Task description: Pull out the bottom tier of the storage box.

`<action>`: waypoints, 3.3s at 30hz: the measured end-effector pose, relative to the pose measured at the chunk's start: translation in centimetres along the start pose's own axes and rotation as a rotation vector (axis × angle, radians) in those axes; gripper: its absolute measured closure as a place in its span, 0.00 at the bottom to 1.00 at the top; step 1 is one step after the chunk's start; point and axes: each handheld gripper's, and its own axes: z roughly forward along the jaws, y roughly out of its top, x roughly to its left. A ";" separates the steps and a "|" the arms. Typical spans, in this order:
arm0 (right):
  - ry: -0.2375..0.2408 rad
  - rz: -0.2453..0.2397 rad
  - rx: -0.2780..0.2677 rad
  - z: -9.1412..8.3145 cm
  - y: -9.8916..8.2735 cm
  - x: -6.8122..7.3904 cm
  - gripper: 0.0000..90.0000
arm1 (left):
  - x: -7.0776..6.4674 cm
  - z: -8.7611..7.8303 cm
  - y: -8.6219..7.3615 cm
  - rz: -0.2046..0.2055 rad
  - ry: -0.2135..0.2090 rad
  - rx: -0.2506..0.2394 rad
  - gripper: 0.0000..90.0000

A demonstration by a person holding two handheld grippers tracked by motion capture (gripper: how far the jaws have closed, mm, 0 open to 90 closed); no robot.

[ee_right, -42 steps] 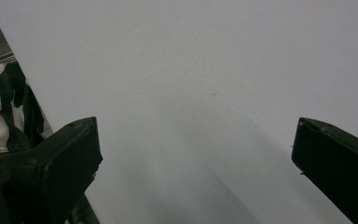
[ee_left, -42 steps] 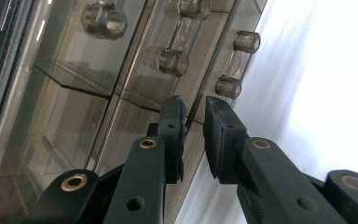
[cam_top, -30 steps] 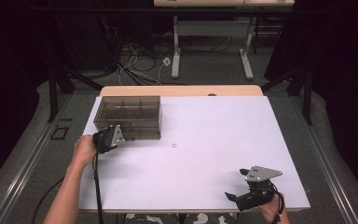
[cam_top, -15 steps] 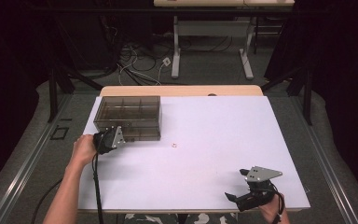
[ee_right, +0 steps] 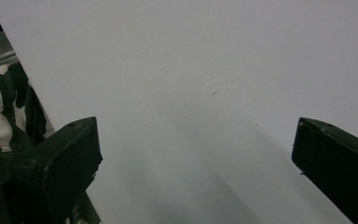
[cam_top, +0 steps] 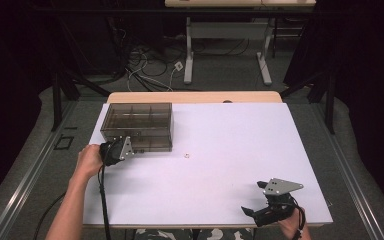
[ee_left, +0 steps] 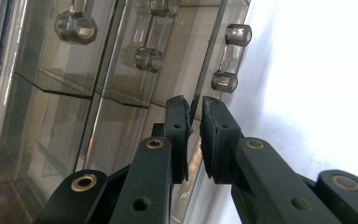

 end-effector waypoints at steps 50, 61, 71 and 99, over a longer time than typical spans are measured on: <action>-0.002 -0.005 0.004 0.1 -0.1 0.0 0.01 | -0.1 -1.4 -0.5 0.060 -0.115 -0.010 0.93; 0.000 -0.006 0.005 0.1 -0.1 0.0 0.01 | -0.2 -1.5 -0.7 0.059 -0.139 -0.017 0.94; -0.004 -0.003 0.004 0.0 -0.1 -0.1 0.01 | -0.1 -1.7 -0.9 0.066 -0.161 -0.027 0.94; -0.001 -0.002 0.004 0.0 -0.1 -0.1 0.01 | -0.2 -2.2 -1.0 0.062 -0.204 -0.031 0.94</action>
